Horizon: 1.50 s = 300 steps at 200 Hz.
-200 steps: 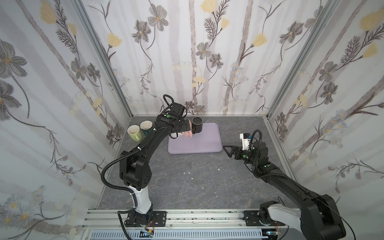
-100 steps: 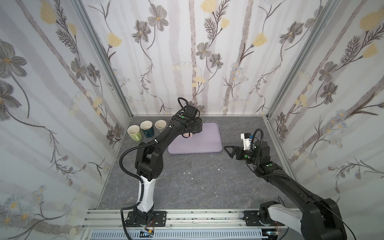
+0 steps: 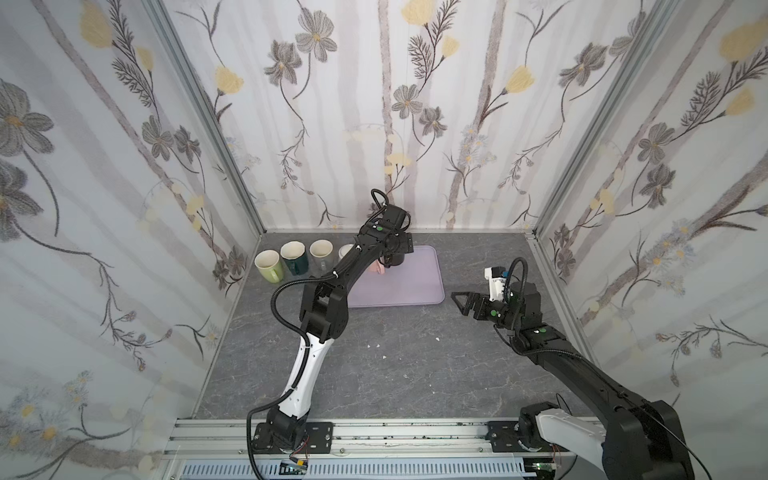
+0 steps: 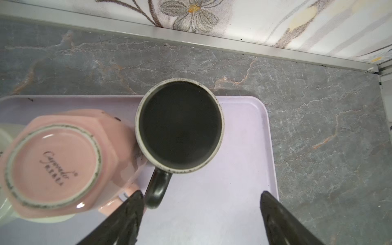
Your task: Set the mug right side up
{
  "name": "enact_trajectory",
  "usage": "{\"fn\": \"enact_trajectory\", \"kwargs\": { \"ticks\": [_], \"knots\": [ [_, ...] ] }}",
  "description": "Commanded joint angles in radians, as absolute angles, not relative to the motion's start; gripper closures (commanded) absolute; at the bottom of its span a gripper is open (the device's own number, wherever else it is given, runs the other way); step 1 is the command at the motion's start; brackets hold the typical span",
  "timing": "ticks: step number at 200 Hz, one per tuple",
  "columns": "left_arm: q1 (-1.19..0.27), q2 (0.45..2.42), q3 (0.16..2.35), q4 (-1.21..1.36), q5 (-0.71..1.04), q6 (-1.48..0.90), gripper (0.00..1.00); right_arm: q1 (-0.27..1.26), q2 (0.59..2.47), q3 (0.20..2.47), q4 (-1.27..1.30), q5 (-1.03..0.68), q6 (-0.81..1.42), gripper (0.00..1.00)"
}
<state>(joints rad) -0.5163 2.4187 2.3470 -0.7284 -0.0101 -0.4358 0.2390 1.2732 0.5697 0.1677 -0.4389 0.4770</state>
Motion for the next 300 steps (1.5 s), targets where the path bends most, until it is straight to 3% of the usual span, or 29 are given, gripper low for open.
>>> {"fn": "enact_trajectory", "kwargs": {
  "ticks": [1,32,98,270,300],
  "knots": [
    [-0.515,2.446,2.379,-0.758,-0.061,-0.379,0.24,0.238,1.288,0.564,0.169,-0.443,0.472,0.00],
    [-0.516,2.461,2.380,-0.783,-0.095,-0.346,0.42,0.238,1.304,0.554,0.176,-0.435,0.483,0.00],
    [-0.516,2.503,2.384,-0.786,-0.122,-0.324,0.48,0.238,1.328,0.574,0.170,-0.448,0.494,0.01],
    [-0.508,2.570,2.446,-0.846,-0.197,-0.297,0.83,0.238,1.221,0.504,0.157,-0.403,0.527,0.05],
    [-0.515,2.553,2.425,-0.854,-0.189,-0.301,0.84,0.238,1.221,0.496,0.169,-0.403,0.534,0.05]
  ]
}}
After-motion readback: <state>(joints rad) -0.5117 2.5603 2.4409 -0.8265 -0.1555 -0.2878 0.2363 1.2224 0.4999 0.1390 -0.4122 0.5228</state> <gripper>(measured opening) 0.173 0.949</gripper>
